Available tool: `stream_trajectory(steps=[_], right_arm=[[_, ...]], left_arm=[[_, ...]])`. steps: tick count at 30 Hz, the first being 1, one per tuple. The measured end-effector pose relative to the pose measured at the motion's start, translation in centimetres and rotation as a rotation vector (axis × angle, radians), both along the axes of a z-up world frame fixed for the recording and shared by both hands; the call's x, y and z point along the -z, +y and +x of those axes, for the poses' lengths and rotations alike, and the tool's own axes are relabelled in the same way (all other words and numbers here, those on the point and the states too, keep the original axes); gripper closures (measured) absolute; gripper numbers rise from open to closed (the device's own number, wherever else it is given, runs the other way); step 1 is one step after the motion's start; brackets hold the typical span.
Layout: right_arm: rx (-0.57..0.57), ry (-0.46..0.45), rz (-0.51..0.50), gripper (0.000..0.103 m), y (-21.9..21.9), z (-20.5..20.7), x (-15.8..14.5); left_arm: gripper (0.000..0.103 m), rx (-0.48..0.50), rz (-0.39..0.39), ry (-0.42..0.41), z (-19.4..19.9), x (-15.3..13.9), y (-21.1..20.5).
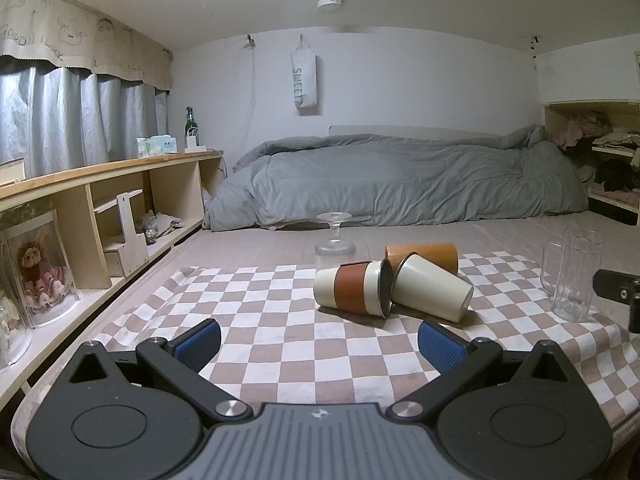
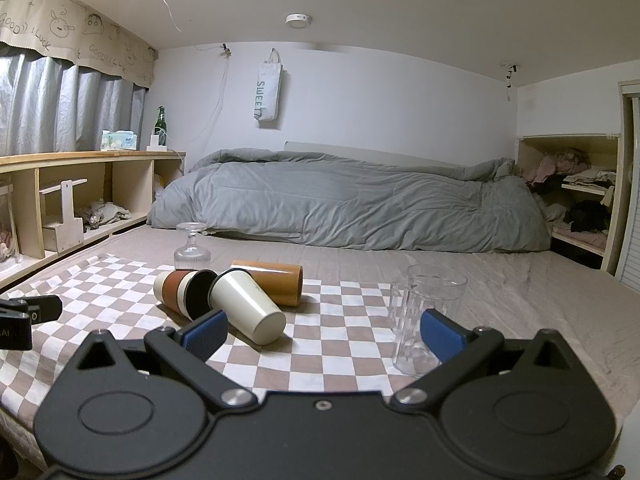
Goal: Flip cup upright
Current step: 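Move the right gripper to the tipped cream paper cup and grasp its base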
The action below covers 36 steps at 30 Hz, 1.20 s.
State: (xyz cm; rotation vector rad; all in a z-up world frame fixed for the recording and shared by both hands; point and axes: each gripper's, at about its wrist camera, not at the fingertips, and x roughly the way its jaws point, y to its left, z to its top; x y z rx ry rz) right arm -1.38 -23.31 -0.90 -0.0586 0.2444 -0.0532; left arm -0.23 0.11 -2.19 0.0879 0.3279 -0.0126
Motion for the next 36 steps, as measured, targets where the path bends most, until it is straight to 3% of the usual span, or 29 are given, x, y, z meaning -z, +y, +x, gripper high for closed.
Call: stream_trajectory(steps=[8, 13, 24, 30, 36], right_arm=[[-0.077, 0.007, -0.106, 0.0, 1.4, 3.7, -0.6], [-0.149, 0.071, -0.114, 0.0, 2.3, 7.9, -0.5], [-0.259, 0.188, -0.201, 0.001, 3.1, 20.3, 5.1], [-0.369, 0.244, -0.233, 0.007, 3.7, 23.9, 7.0], [-0.412, 0.295, -0.274, 0.031, 4.7, 25.0, 8.3]], left_arm=[[0.0, -0.014, -0.013, -0.002, 0.2, -1.0, 0.5], [0.0, -0.017, -0.023, -0.004, 0.3, -1.3, 1.1], [0.0, 0.015, -0.064, 0.068, 1.2, -1.4, 1.9], [0.0, 0.003, -0.085, 0.098, 1.9, -1.2, 2.7], [0.0, -0.007, -0.156, 0.126, 1.9, -1.2, 3.4]])
